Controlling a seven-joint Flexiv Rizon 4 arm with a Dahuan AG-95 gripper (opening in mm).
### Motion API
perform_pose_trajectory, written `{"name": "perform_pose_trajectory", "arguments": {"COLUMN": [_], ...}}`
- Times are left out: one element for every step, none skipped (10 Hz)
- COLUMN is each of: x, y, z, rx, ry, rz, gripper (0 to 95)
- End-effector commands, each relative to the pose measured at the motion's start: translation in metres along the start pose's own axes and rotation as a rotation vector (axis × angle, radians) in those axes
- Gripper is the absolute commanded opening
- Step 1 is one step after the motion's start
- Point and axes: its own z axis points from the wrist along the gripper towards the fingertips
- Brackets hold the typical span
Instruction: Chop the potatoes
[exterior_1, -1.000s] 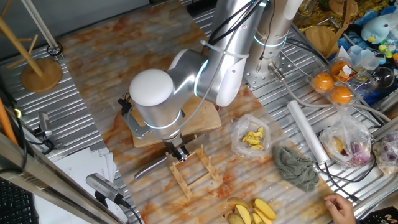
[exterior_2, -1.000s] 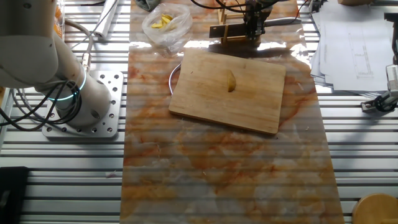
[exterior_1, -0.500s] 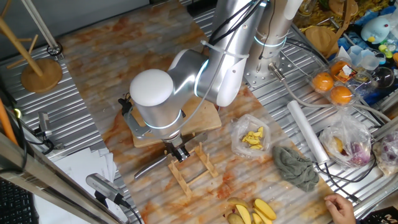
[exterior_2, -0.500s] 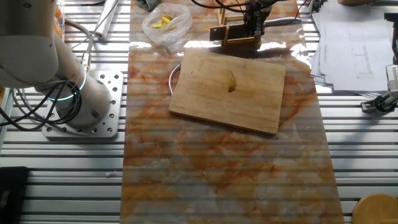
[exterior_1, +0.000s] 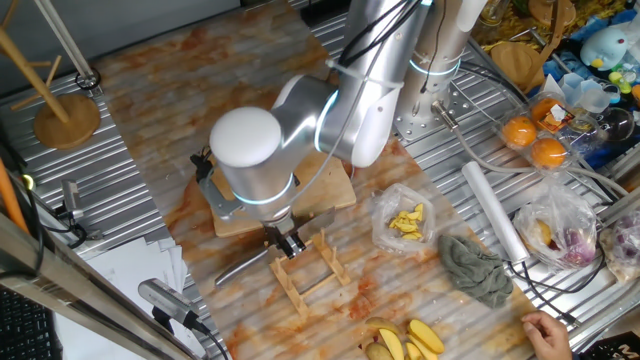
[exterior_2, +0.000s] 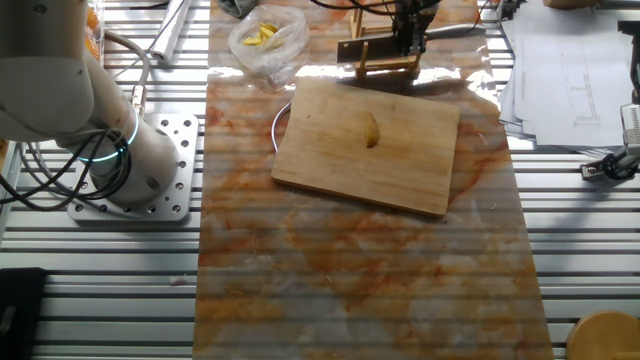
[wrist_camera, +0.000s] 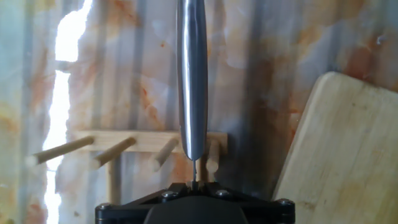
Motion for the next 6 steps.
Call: {"name": "perform_pose_trajectory", "arguments": {"x": [0.004,0.008,0.01,0.013,0.013,0.009], "y": [0.001,0.002,-0.001,-0.01,-0.015,-0.02], "z": [-0.012,-0.024,-0.032,-0.046,-0.057,-0.075], "rx": [-0.005,-0.007,-0.006,-0.008,-0.008,0.005], "ry": [-0.005,-0.007,-0.006,0.005,0.012,0.027], "rz": [0.008,0.01,0.005,-0.001,0.002,0.018], "gripper": [0.0,0.0,0.0,0.0,0.0,0.0]}}
